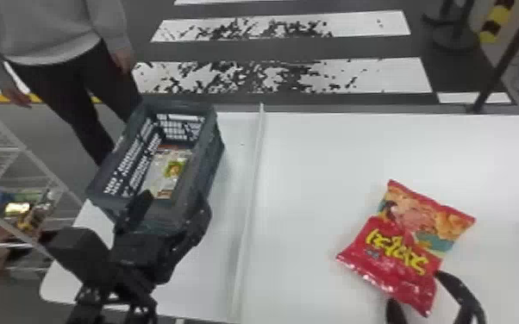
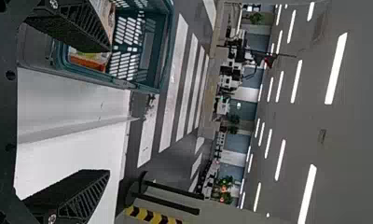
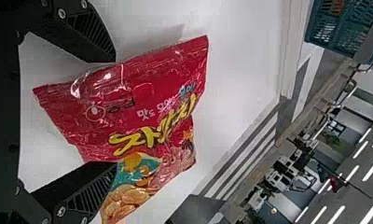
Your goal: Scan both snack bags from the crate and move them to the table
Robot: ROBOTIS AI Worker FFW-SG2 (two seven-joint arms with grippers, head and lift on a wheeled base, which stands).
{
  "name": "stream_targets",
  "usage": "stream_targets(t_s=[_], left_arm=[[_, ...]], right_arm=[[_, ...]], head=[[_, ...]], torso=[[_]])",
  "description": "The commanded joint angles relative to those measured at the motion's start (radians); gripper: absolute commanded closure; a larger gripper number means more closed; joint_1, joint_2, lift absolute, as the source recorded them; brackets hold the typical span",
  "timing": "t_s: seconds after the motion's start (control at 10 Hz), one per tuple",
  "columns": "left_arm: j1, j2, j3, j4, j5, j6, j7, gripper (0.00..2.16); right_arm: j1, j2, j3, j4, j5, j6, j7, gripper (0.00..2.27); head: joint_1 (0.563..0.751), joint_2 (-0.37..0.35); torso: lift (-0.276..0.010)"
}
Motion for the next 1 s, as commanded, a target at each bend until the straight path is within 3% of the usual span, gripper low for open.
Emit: stream_targets(t_s=[0.0,0.1,0.2,0.4,0.5,0.6,0.7,0.9], left_arm=[[0.000,0.000,0.000,0.000,0.002,0.000,-0.005,0.07],[0.002,0.000,0.000,0.000,0.009,0.000,-0.010,0.07],[0.000,0.000,0.000,0.001,0.011,0.000,-0.011,0.07],[-0.002,-0.002,0.000,0.010,0.011,0.000,-0.011,0.07],[-0.002,-0.003,0.000,0.013,0.011,0.000,-0.011,0.07],[-0.002,-0.003,-0.002,0.013,0.011,0.000,-0.011,0.07],[-0.003,-0.005,-0.005,0.016,0.011,0.000,-0.011,0.07],[-0.008,-0.005,-0.016,0.018,0.011,0.000,-0.011,0.07]], right_arm=[[-0.021,-0.019,0.011,0.006,0.014,0.065,0.003,0.38],[-0.024,-0.028,0.023,0.003,0.026,0.111,0.008,1.44],[-0.023,-0.029,0.025,0.000,0.039,0.087,0.003,2.25],[-0.006,-0.028,-0.006,-0.023,-0.063,-0.005,0.003,2.25],[0.000,-0.028,-0.050,-0.044,-0.182,-0.079,0.015,2.25],[0.008,0.001,-0.122,-0.077,-0.343,-0.146,0.080,2.25],[0.009,0.064,-0.196,-0.116,-0.469,-0.156,0.170,2.24],[0.014,0.132,-0.328,-0.192,-0.793,-0.153,0.365,2.24]], head=[[0.695,0.100],[0.695,0.084],[0.695,0.072],[0.695,0.073],[0.695,0.081],[0.695,0.082],[0.695,0.079],[0.695,0.050]], torso=[[-0.087],[-0.087],[-0.087],[-0.087],[-0.087],[-0.087],[-0.087],[-0.087]])
